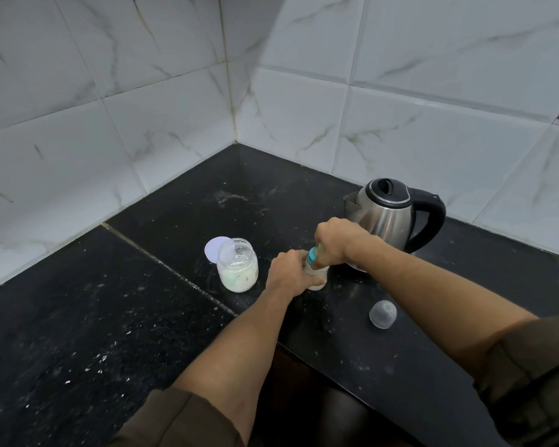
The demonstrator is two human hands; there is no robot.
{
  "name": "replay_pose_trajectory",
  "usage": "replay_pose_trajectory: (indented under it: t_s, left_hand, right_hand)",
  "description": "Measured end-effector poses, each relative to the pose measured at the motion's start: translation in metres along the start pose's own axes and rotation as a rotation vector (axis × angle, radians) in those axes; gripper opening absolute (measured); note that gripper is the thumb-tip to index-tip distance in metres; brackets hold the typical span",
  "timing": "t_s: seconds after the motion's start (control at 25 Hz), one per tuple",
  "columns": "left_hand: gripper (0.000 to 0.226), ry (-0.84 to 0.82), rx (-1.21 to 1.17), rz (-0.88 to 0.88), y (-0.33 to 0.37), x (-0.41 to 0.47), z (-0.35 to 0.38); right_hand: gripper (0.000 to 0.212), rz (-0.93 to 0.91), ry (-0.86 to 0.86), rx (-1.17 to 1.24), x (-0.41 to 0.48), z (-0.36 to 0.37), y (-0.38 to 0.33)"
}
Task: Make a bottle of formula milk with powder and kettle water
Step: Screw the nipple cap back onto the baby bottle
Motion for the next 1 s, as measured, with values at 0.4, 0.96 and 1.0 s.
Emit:
replay_pose_trajectory:
  t_s: [0.4,0.96,1.0]
  left_hand:
    - [0.030,0.032,0.060,0.006,0.000,0.004,0.001]
    - [0.039,0.057,0.072,0.006,0.001,0.004,0.004]
    - [0.039,0.063,0.069,0.004,0.002,0.003,0.003]
  right_hand:
    - [0.031,0.059,0.094,0.035,0.002,0.013,-0.010]
    - [0.043,0.005,0.045,-0.070,-0.004,0.004,-0.016]
    - [0.041,0.002,0.062,-0.084,-0.004,0.005,-0.017]
Point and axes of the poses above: each hand's wrist, its own x-axis towards the middle knuckle, its own z-axis out of the palm, y = z × x, the point moved 1 cm from there along x, towards the middle knuckle, and after that the axes turned 3 degrees about z, right-handed, at the moved point
